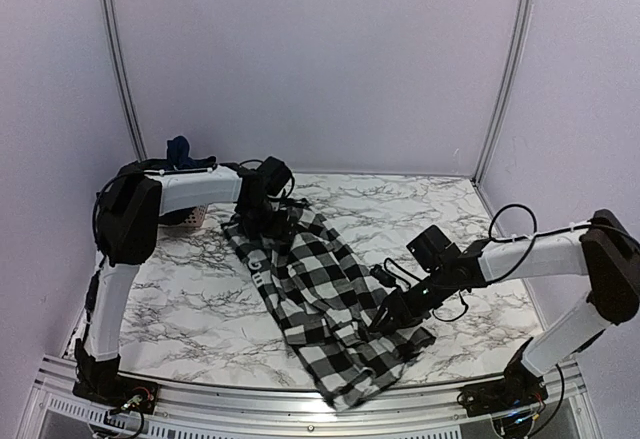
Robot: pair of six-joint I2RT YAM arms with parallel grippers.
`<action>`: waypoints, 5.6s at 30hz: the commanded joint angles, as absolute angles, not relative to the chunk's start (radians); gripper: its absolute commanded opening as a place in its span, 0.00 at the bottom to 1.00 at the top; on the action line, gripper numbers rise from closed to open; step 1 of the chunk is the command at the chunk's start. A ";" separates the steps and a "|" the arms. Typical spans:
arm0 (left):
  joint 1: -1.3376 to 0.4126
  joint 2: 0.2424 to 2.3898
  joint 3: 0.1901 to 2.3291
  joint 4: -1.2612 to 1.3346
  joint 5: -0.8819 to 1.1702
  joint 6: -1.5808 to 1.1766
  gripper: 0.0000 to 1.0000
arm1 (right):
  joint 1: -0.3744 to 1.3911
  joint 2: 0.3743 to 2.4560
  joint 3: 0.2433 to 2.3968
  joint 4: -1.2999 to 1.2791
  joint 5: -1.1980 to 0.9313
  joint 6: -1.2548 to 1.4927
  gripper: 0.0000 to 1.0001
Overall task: Fold and stack the mixed laundry pile
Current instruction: Rotate the rectangle-folded shirt at the center of the board, then smooth out the rectangle-folded shirt at the center of the board, then move the rectangle-folded shirt to the center of the board.
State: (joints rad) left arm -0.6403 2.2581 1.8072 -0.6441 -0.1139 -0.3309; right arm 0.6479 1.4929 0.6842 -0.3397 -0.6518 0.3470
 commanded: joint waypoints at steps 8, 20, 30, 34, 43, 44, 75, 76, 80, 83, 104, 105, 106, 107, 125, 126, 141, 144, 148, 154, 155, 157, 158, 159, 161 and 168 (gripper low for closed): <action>-0.659 1.958 1.654 -0.711 -0.046 -0.320 0.99 | 0.554 1.368 0.814 -0.415 -0.571 0.342 0.44; -0.785 1.988 1.398 -0.532 0.114 -0.446 0.85 | 0.644 1.621 0.823 -0.267 -0.686 0.340 0.36; -0.621 2.271 1.754 -0.534 0.134 -0.365 0.75 | 0.701 1.761 0.852 -0.015 -0.753 0.522 0.38; -0.596 2.240 1.845 -0.553 0.179 -0.327 0.82 | 0.702 1.761 0.983 -0.099 -0.743 0.502 0.41; -0.597 1.811 1.408 -0.496 0.186 -0.444 0.79 | 0.701 1.681 1.032 -0.129 -0.686 0.519 0.43; -0.596 1.776 1.354 -0.488 0.179 -0.462 0.77 | 0.704 1.686 1.039 -0.124 -0.689 0.524 0.43; -0.801 2.003 1.288 -0.392 0.235 -0.420 0.27 | 0.671 1.705 0.879 -0.134 -0.670 0.562 0.42; -0.810 2.001 1.288 -0.393 0.230 -0.416 0.27 | 0.674 1.718 0.872 -0.125 -0.674 0.567 0.42; -0.822 1.968 1.295 -0.416 0.205 -0.399 0.28 | 0.692 1.769 0.854 -0.106 -0.685 0.567 0.42; -0.828 1.931 1.309 -0.459 0.155 -0.375 0.35 | 0.695 1.782 0.849 -0.099 -0.690 0.560 0.42; -0.914 1.943 1.380 -0.528 -0.019 0.206 0.52 | 0.583 1.593 0.814 -0.211 -0.691 0.560 0.43; -0.916 1.955 1.389 -0.526 -0.007 0.222 0.52 | 0.580 1.597 0.799 -0.210 -0.684 0.561 0.44; -0.918 1.966 1.395 -0.526 0.020 0.241 0.52 | 0.579 1.602 0.789 -0.209 -0.679 0.560 0.44; -0.921 1.978 1.399 -0.524 0.038 0.261 0.52 | 0.580 1.610 0.780 -0.207 -0.676 0.558 0.44; -0.940 2.051 1.480 -0.511 0.136 0.273 0.25 | 0.600 1.701 0.712 -0.157 -0.683 0.550 0.45; -0.940 2.036 1.480 -0.507 0.154 0.267 0.23 | 0.603 1.706 0.709 -0.151 -0.686 0.552 0.45; -0.942 2.020 1.475 -0.455 0.263 0.170 0.00 | 0.625 1.705 0.727 -0.139 -0.699 0.552 0.45; -0.938 1.974 1.453 -0.451 0.228 0.104 0.16 | 0.625 1.670 0.748 -0.155 -0.707 0.542 0.45; -0.937 1.811 1.343 -0.396 0.204 -0.037 0.52 | 0.618 1.560 0.760 -0.218 -0.683 0.511 0.47; -0.924 1.565 1.175 -0.350 -0.007 -0.324 0.99 | 0.571 1.348 0.684 -0.294 -0.602 0.518 0.59; -0.916 1.529 1.134 -0.336 -0.045 -0.407 0.99 | 0.565 1.320 0.663 -0.298 -0.588 0.526 0.63; -0.892 1.480 1.048 -0.310 -0.023 -0.532 0.99 | 0.552 1.296 0.618 -0.294 -0.599 0.545 0.64; -0.881 1.466 1.012 -0.302 0.006 -0.572 0.99 | 0.549 1.296 0.598 -0.282 -0.615 0.557 0.64; -0.877 1.455 0.974 -0.294 0.030 -0.610 0.99 | 0.550 1.302 0.578 -0.268 -0.632 0.574 0.63; -0.877 1.420 0.880 -0.224 0.080 -0.694 0.99 | 0.551 1.310 0.542 -0.220 -0.657 0.608 0.62; -0.881 1.372 0.628 0.003 0.192 -0.936 0.74 | 0.563 1.403 0.487 -0.109 -0.691 0.639 0.60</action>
